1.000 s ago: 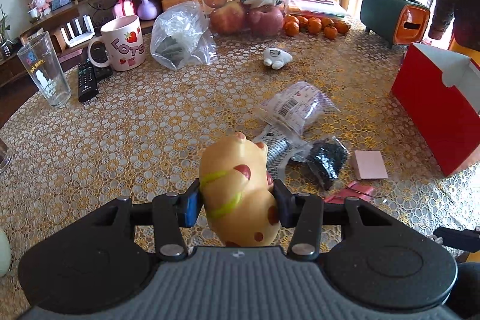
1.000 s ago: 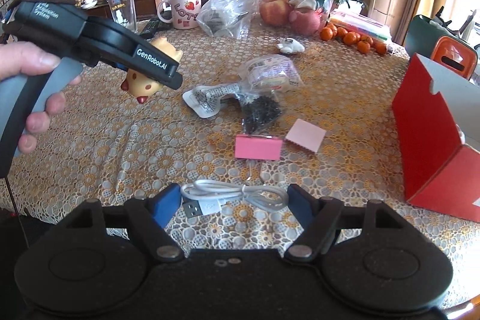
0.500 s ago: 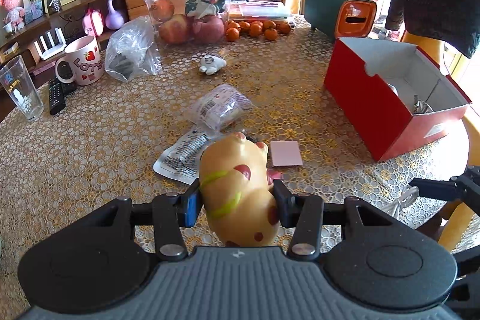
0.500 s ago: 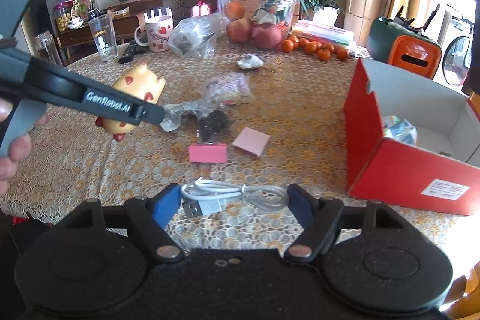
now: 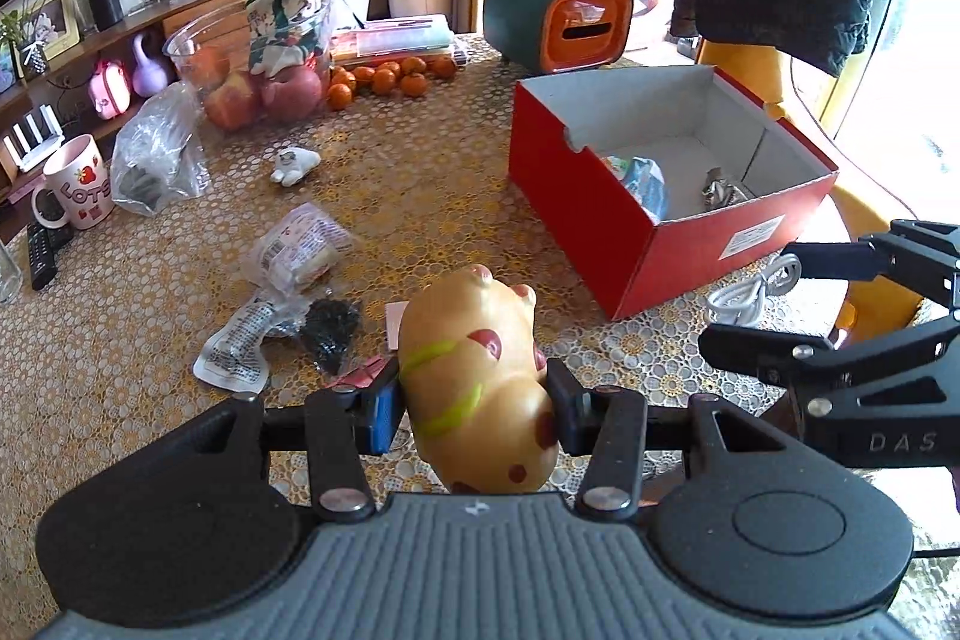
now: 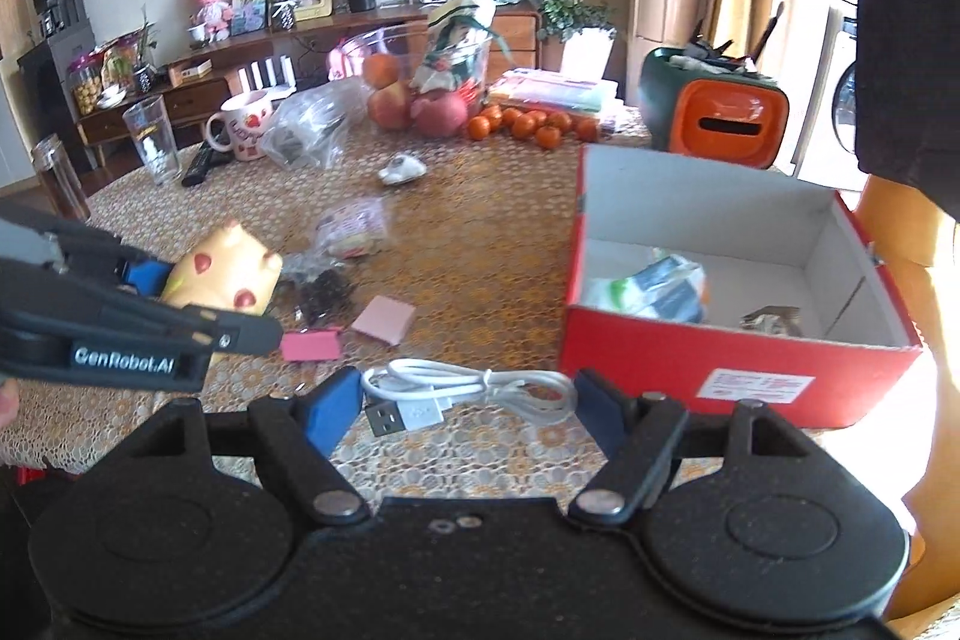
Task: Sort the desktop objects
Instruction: 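Carry piggy figurine with left gripper while right gripper carries USB cable to red box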
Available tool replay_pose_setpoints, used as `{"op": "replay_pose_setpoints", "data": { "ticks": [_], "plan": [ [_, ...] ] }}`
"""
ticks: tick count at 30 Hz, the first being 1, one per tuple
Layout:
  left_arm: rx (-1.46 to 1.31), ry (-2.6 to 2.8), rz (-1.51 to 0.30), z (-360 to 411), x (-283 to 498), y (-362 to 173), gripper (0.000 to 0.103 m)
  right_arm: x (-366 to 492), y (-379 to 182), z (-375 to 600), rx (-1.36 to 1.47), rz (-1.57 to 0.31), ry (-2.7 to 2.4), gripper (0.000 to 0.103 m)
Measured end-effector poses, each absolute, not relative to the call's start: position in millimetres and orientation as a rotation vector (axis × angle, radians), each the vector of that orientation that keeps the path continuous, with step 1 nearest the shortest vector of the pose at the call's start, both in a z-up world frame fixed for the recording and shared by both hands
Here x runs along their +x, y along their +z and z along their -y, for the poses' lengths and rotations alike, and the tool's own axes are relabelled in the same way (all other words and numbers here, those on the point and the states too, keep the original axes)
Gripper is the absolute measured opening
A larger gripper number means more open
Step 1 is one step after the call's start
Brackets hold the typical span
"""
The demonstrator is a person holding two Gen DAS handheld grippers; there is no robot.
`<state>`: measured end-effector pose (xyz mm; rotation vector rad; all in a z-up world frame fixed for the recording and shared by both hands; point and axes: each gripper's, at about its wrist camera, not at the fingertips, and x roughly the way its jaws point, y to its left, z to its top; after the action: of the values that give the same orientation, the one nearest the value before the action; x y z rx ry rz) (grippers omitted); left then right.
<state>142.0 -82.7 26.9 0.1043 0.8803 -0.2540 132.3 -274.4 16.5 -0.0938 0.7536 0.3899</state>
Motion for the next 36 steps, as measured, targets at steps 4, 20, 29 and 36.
{"op": "replay_pose_setpoints", "data": {
  "ticks": [4, 20, 29, 36],
  "plan": [
    [0.128, -0.287, -0.873, 105, 146, 33, 0.048, 143, 26, 298, -0.091, -0.737, 0.352, 0.077],
    [0.202, -0.410, -0.844, 191, 172, 43, 0.048, 181, 31, 372, -0.051, -0.719, 0.215, 0.077],
    [0.220, -0.450, -0.841, 225, 199, 42, 0.048, 205, 26, 405, -0.031, -0.732, 0.155, 0.077],
    [0.227, -0.461, -0.859, 241, 222, 38, 0.048, 233, 19, 418, -0.038, -0.746, 0.139, 0.077]
  ]
}}
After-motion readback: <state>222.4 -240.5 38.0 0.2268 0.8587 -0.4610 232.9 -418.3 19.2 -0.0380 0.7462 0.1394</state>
